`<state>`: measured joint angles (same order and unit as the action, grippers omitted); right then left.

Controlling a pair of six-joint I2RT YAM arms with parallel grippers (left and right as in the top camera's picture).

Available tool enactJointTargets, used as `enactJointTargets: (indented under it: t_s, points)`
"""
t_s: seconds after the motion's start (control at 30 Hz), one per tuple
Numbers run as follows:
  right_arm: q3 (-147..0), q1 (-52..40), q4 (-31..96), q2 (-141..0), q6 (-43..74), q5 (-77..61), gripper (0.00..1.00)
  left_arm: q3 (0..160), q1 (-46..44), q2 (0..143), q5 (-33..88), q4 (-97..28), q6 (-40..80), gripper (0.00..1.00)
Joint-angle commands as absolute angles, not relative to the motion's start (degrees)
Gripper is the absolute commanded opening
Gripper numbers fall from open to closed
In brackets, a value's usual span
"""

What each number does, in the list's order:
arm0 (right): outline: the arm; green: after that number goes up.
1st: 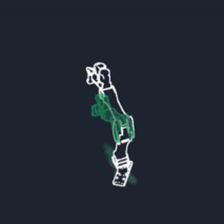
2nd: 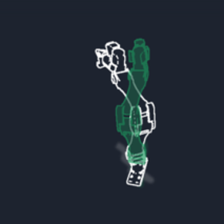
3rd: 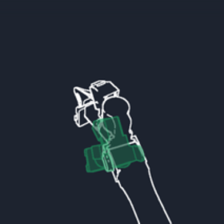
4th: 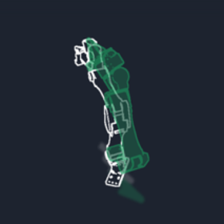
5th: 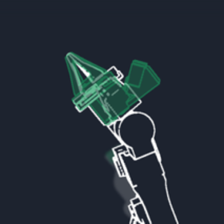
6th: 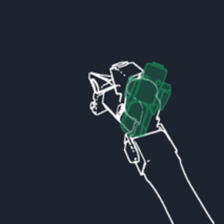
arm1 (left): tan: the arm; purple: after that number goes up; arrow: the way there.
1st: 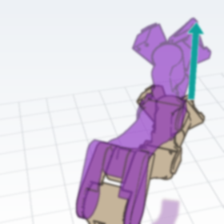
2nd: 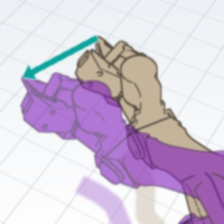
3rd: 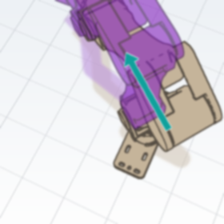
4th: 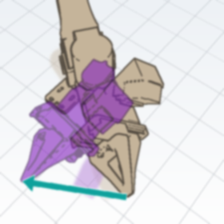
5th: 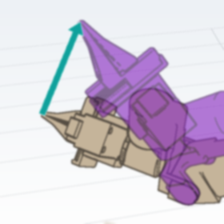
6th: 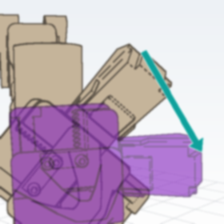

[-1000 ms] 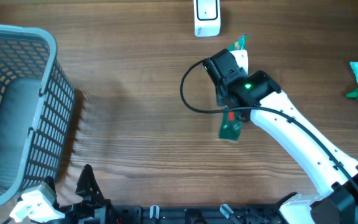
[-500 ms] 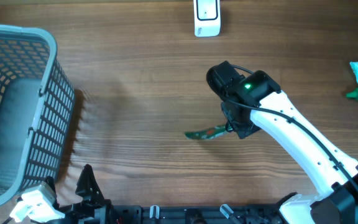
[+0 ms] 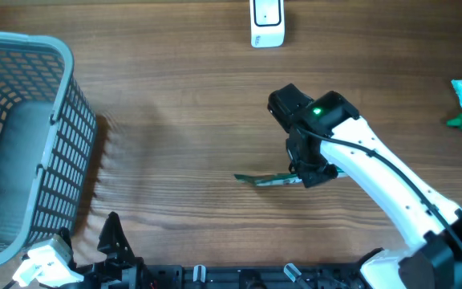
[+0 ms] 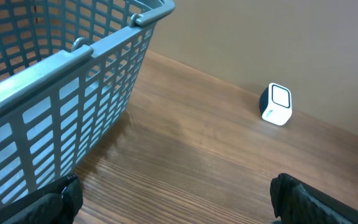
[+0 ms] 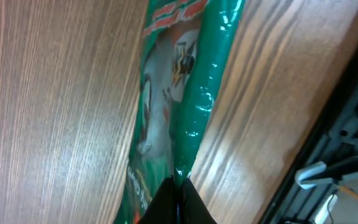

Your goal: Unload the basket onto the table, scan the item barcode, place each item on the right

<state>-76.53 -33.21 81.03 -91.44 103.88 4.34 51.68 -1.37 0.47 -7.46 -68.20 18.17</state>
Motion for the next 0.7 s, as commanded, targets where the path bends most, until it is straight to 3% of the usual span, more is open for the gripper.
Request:
enactJointTargets:
  t_s: [0.0, 0.1, 0.13, 0.17, 0.2, 0.27, 0.3, 0.33, 0.37, 0.43, 0.53, 0.67]
  points:
    - [-76.38, -33.12, 76.44, -97.76, 95.96, 5.08, 0.05, 51.64, -0.99, 0.36, -7.57, -68.16, 18.50, 1.00]
    - [-76.40, -33.12, 72.20, -101.91, 87.42, 5.10, 0.04, 51.64, -0.99, 0.36, -7.57, -68.16, 18.50, 1.00]
    - [-76.51, -32.80, 71.90, -102.00, 87.02, 5.08, 0.22, 51.64, -0.99, 0.36, -7.57, -68.16, 18.50, 1.00]
    - [-76.49, -32.34, 71.90, -102.02, 87.00, 5.04, 0.64, 51.64, -0.99, 0.36, -7.57, -68.16, 18.50, 1.00]
    - [-76.49, -31.44, 72.38, -102.02, 86.94, 4.78, 0.63, 51.64, -0.99, 0.36, -7.57, -68.16, 18.50, 1.00]
    - [-76.49, -30.09, 72.53, -102.02, 86.28, 3.55, 0.37, 51.64, -0.99, 0.36, -7.57, -68.16, 18.50, 1.00]
    - [-76.49, -29.28, 71.72, -102.02, 84.90, 3.51, 0.32, 51.64, -0.99, 0.36, -7.57, -68.16, 18.50, 1.00]
    - [-76.49, -28.49, 70.13, -102.02, 83.29, 3.42, 0.08, 51.64, -0.99, 0.36, -7.57, -68.16, 18.50, 1.00]
    - [-76.49, -27.70, 68.53, -102.02, 82.21, 2.83, 0.04, 51.64, -0.99, 0.36, -7.57, -68.16, 18.50, 1.00]
    - [-76.49, -26.33, 66.72, -102.02, 80.42, 2.92, 0.10, 51.64, -0.99, 0.36, -7.57, -68.16, 18.50, 1.00]
    - [-76.03, -25.41, 66.98, -102.21, 79.61, 2.90, 0.59, 51.64, -0.99, 0.36, -7.57, -68.16, 18.50, 1.00]
    - [-74.08, -25.43, 66.24, -105.38, 79.64, 1.72, 0.59, 51.64, -0.99, 0.36, -7.57, -68.16, 18.50, 1.00]
